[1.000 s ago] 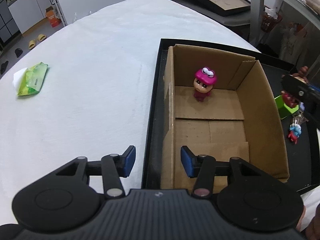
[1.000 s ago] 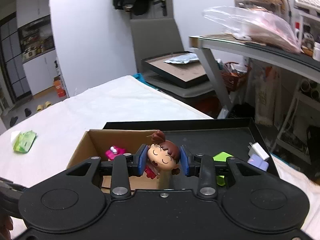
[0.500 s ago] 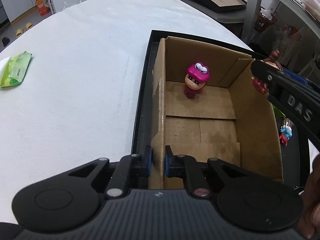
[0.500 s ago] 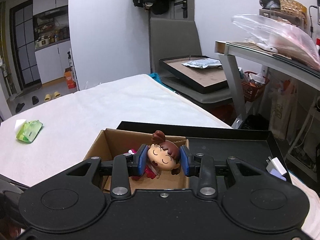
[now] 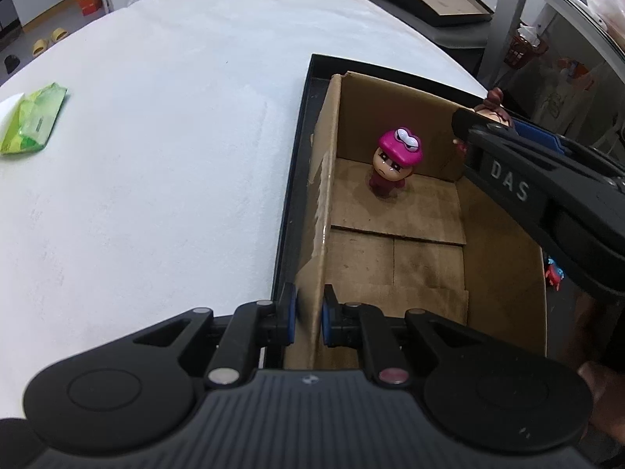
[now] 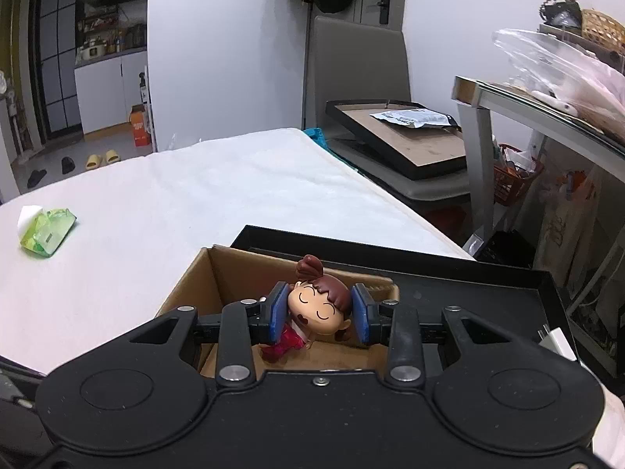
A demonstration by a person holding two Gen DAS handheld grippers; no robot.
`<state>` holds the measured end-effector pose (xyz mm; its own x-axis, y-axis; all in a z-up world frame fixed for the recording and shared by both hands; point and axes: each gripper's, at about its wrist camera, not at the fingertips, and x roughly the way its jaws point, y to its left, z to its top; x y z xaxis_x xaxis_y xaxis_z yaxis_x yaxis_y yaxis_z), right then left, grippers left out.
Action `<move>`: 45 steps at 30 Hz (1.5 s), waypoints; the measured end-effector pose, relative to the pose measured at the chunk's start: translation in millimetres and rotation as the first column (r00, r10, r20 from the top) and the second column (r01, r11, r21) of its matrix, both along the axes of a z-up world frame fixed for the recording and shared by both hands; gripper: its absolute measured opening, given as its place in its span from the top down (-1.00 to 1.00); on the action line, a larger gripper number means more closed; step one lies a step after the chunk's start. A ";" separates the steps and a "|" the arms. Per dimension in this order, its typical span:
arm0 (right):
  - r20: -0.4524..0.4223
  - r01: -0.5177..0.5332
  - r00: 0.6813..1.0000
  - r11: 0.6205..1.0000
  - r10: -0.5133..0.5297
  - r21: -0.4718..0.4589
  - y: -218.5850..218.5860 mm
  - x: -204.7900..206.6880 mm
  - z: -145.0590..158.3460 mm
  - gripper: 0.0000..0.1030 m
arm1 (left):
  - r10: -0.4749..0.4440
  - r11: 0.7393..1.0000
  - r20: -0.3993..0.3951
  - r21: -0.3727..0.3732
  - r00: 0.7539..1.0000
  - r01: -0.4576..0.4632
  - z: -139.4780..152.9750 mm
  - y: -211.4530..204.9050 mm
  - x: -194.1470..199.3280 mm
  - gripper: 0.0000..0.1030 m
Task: Organize rigid objects
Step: 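Carry the girl figure with the right tool into the box and release, then move the right tool to the lime-green hexagonal block and grasp it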
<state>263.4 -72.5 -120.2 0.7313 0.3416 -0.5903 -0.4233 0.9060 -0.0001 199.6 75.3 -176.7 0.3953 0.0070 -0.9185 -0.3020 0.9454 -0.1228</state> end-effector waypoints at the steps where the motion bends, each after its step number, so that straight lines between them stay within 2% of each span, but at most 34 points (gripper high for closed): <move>1: 0.000 -0.003 1.000 1.000 0.003 -0.004 3.3 0.1 0.0 0.33 | -0.003 1.000 -0.002 0.000 1.000 0.003 0.1 -0.1 0.0 0.77; 6: -0.007 -0.016 1.000 0.999 0.016 -0.035 15.9 2.2 -1.3 0.32 | -0.014 1.000 -0.021 -0.006 1.000 0.014 0.4 -0.1 3.7 0.76; 9: 0.014 0.001 1.000 0.998 0.000 -0.056 21.5 2.9 -1.7 0.02 | -0.016 1.000 -0.017 -0.003 1.000 0.016 1.8 -1.3 9.8 0.73; 16: -0.005 -0.005 1.000 0.999 0.005 -0.045 18.2 -5.2 0.9 -0.02 | -0.013 1.000 -0.019 0.028 1.000 0.014 7.3 -10.6 8.9 0.70; 19: 0.007 0.032 0.999 0.999 -0.032 -0.030 11.3 -4.6 5.7 -0.12 | -0.004 0.999 -0.024 0.038 1.000 0.005 9.3 -13.5 9.0 0.69; 24: 0.002 0.094 0.996 0.996 -0.094 0.012 -5.4 -1.6 11.9 -0.14 | 0.004 0.997 -0.029 0.071 1.000 -0.001 10.6 -20.9 11.8 0.68; 28: -0.016 0.137 0.991 0.990 -0.136 0.042 -20.6 -0.2 15.1 -0.21 | 0.002 0.995 -0.043 0.095 0.999 0.002 8.6 -27.9 15.6 0.48; 32: -0.012 0.165 0.986 0.986 -0.164 0.029 -30.4 -3.2 15.7 -0.41 | 0.012 0.993 -0.038 0.121 0.999 -0.007 8.9 -29.3 17.8 0.26; 34: -0.003 0.179 0.984 0.984 -0.179 0.012 -34.0 -5.1 15.8 -0.52 | 0.022 0.991 -0.035 0.132 0.999 -0.018 11.1 -28.6 17.1 0.23; 45: -0.038 0.232 0.972 0.973 -0.231 0.019 -57.7 -0.8 12.1 -0.52 | 0.051 0.982 -0.040 0.185 0.998 -0.043 15.4 -36.3 26.8 0.17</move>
<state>262.5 -130.2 -108.1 0.7712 0.1790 -0.6109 -0.2014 0.9790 0.0326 226.4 39.1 -161.3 0.3496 0.1949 -0.9164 -0.3482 0.9351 0.0660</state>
